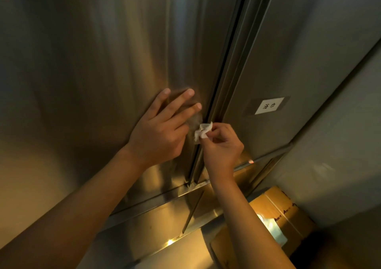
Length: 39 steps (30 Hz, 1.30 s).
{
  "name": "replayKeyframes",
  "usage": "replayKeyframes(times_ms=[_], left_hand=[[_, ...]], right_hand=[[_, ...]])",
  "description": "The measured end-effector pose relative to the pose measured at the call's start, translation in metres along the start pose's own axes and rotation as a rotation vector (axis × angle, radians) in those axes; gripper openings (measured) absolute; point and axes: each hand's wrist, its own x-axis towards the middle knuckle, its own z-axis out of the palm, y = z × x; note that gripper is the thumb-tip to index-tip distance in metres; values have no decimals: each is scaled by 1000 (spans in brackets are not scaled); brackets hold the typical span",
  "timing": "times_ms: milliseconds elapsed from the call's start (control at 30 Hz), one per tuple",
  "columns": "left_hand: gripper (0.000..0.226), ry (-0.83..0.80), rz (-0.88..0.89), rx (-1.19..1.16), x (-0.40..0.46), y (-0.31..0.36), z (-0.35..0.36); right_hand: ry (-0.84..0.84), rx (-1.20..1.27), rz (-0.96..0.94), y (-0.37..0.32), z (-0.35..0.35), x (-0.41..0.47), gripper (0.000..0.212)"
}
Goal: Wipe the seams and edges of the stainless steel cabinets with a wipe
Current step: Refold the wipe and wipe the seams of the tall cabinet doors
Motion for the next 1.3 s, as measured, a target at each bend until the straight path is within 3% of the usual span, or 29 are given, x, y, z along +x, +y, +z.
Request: replayKeyframes(times_ms=[167, 467, 767, 933, 1133, 1300], left_hand=[[30, -24, 6, 8, 0, 1, 0], [25, 9, 18, 45, 1, 2, 0], [23, 16, 20, 62, 2, 1, 2], [21, 9, 21, 81, 1, 3, 3], [18, -3, 24, 96, 1, 3, 1], [19, -1, 32, 99, 2, 3, 1]], right_hand=[[-57, -139, 73, 42, 3, -37, 24], [-304, -314, 307, 135, 6, -115, 18], [-286, -353, 425, 159, 2, -141, 33], [-145, -249, 359, 123, -11, -128, 29], [38, -150, 93, 55, -26, -59, 15], [38, -159, -51, 46, -11, -38, 18]])
